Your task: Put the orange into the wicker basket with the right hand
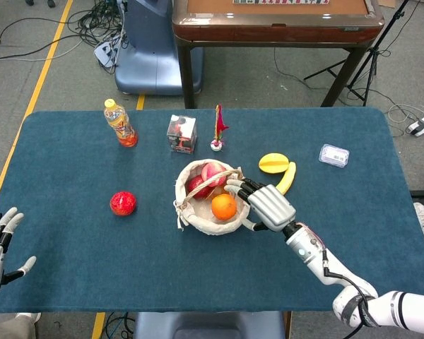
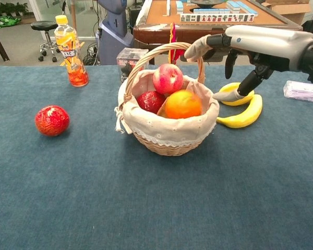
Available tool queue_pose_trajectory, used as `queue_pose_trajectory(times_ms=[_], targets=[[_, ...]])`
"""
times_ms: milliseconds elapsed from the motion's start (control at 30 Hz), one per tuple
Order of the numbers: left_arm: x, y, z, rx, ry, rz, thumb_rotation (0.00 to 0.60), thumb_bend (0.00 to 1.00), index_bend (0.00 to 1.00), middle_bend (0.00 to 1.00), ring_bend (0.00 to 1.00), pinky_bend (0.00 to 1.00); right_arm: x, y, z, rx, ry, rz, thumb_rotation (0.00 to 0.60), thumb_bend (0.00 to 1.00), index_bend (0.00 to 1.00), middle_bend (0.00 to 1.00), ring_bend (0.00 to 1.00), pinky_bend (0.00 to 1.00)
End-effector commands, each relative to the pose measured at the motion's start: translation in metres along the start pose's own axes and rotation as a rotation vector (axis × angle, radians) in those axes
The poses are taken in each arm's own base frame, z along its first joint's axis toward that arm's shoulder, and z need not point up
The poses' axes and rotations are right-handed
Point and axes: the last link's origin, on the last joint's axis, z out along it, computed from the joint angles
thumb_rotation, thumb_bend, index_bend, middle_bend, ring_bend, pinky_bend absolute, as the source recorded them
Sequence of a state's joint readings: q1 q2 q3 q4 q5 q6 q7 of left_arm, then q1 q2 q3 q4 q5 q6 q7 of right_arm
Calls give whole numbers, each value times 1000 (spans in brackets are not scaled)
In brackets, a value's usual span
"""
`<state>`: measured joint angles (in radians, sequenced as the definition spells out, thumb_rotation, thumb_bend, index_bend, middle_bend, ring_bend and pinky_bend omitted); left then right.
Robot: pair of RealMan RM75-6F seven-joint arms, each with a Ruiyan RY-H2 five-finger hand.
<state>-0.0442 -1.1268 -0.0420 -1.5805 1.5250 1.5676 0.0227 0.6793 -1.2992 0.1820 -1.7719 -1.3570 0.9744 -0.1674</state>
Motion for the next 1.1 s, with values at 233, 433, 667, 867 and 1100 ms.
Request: queue_pose_trajectory(times_ms=[233,433,667,867,1100], targets=[[1,-2,0,4,-1,-1,600,220,125,42,15,15,7,2,-15,-5,10,-30,600,262,173,153,131,399],[0,-2,3,0,-4,0,600,220,124,42,15,15,17,27,-53,-91,50,-114,600,262,173,166,131,399],[-1,-1,6,-2,-9,0,600,220,124,42,15,16,32,64,-102,-241,122,-161,600,263,173,179,132,399],[-2,1,8,-4,-16,2,600,220,125,42,15,16,40,87,-149,-364,170,-190,600,262,173,187,133,399],[-4,4,11,-6,-24,7,600,220,124,42,15,16,35,98,-198,-470,210,-183,600,263,173,193,134,399]])
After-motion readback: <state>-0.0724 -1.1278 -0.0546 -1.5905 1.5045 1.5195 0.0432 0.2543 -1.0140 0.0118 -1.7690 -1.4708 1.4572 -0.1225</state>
